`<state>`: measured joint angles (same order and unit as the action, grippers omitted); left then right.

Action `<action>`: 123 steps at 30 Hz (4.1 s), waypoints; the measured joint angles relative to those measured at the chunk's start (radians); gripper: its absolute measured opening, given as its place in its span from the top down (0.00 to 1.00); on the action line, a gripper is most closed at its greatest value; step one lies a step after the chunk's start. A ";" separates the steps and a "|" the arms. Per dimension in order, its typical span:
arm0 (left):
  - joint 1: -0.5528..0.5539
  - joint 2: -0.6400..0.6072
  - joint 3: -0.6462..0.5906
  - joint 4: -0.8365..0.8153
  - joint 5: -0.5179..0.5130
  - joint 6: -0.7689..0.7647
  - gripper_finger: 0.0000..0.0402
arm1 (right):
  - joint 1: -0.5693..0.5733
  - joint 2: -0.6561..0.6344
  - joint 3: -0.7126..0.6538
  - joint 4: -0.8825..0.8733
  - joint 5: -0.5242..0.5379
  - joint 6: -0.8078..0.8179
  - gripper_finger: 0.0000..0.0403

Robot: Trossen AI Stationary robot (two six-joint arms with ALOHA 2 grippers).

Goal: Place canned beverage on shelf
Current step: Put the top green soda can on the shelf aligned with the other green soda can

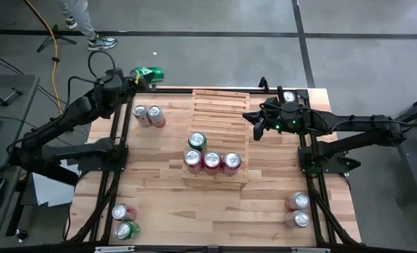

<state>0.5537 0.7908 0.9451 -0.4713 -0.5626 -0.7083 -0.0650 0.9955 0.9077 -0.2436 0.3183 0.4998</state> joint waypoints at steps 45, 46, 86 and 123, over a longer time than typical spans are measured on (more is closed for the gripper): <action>-0.222 0.065 0.001 0.245 0.168 0.591 0.49 | -0.001 0.000 0.000 -0.109 0.172 0.287 1.00; -0.222 0.065 0.001 0.246 0.168 0.592 0.49 | -0.001 0.000 0.000 -0.114 0.172 0.288 1.00; -0.305 0.545 0.352 0.290 0.364 0.750 0.49 | -0.153 0.000 0.103 -0.021 -0.172 -0.320 0.53; -0.282 0.700 0.540 0.098 0.539 0.877 0.48 | -0.164 0.514 0.593 -0.298 -0.217 -0.650 0.07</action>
<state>0.2722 1.4906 1.4853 -0.3730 -0.0238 0.1684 -0.2287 1.5094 1.5005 -0.5413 0.1009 -0.1498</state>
